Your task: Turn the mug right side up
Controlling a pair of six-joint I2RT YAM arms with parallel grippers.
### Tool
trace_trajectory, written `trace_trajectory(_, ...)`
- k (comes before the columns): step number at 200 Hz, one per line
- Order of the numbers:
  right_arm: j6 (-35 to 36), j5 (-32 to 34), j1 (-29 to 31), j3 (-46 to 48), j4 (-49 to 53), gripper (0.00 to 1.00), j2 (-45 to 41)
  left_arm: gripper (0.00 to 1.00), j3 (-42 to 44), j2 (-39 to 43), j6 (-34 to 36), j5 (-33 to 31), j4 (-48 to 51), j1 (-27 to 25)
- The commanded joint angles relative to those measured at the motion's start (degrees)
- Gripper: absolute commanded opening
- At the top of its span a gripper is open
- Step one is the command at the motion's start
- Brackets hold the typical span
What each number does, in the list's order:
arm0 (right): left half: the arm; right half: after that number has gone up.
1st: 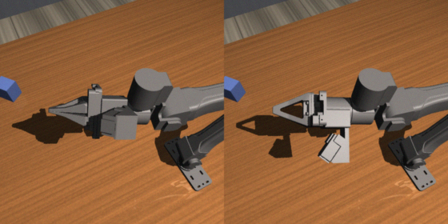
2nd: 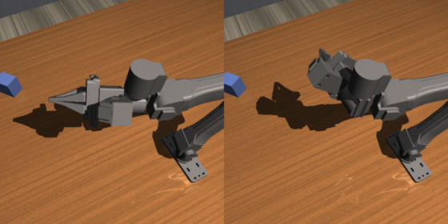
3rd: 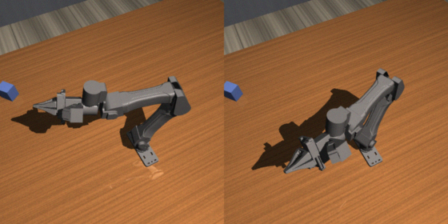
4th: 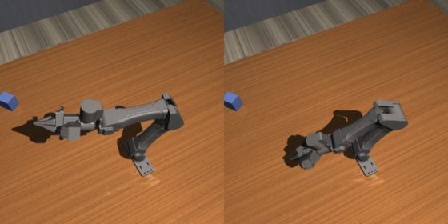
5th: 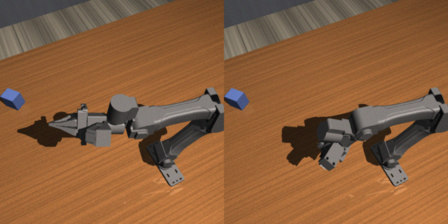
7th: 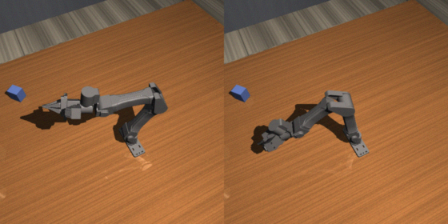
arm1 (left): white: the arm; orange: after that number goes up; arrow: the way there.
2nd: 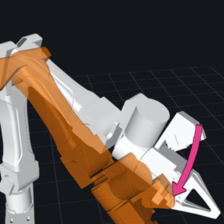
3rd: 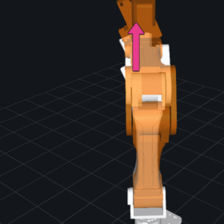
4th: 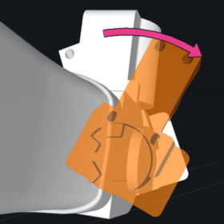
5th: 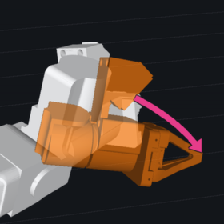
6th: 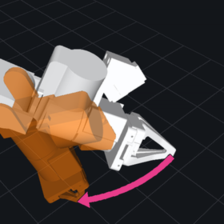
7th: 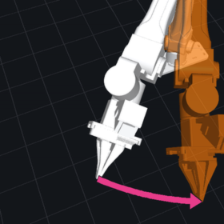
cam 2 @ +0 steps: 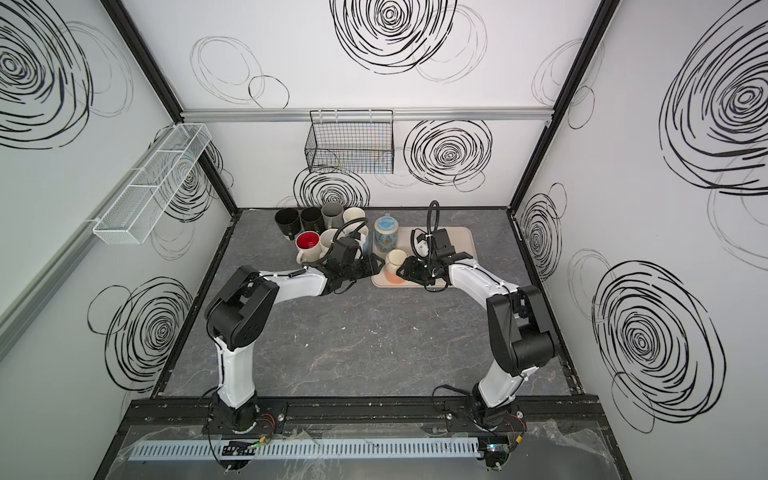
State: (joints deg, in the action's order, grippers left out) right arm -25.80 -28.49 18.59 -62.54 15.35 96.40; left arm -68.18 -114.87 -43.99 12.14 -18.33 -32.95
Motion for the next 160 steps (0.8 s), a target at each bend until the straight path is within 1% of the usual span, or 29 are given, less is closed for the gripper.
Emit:
trace_trajectory(1,1.4,-0.9,-1.8,-3.4,2.7,0.43,1.8,0.50,2.5,1.1,-3.0,0.3,-6.5,-1.6)
trace_trajectory(22,3.8,0.3,-3.7,-5.6,5.8,0.43,2.7,0.50,2.9,1.2,-4.0,-0.2,-9.1,-4.4)
trace_trajectory(41,5.5,1.4,-5.9,-7.4,7.7,0.43,4.1,0.50,1.3,0.4,-3.6,-0.1,-8.8,-7.4)
trace_trajectory(63,7.1,2.9,-7.8,-10.8,11.0,0.44,5.5,0.50,1.0,1.2,-3.1,-0.8,-8.7,-8.4)
trace_trajectory(84,7.7,4.2,-7.8,-12.0,12.2,0.45,4.6,0.50,1.1,3.2,-1.8,-1.4,-6.9,-6.9)
trace_trajectory(110,6.3,4.1,-7.2,-9.8,11.1,0.45,2.1,0.50,0.8,4.0,-1.7,-0.4,-6.7,-3.3)
trace_trajectory(131,4.3,4.3,-5.6,-6.8,9.2,0.46,-0.1,0.50,-0.7,2.8,-2.0,1.2,-7.0,-0.9)
trace_trajectory(160,0.2,3.7,-3.1,-2.8,5.1,0.52,-2.3,0.51,-4.6,-0.8,-2.8,3.1,-6.6,1.1)
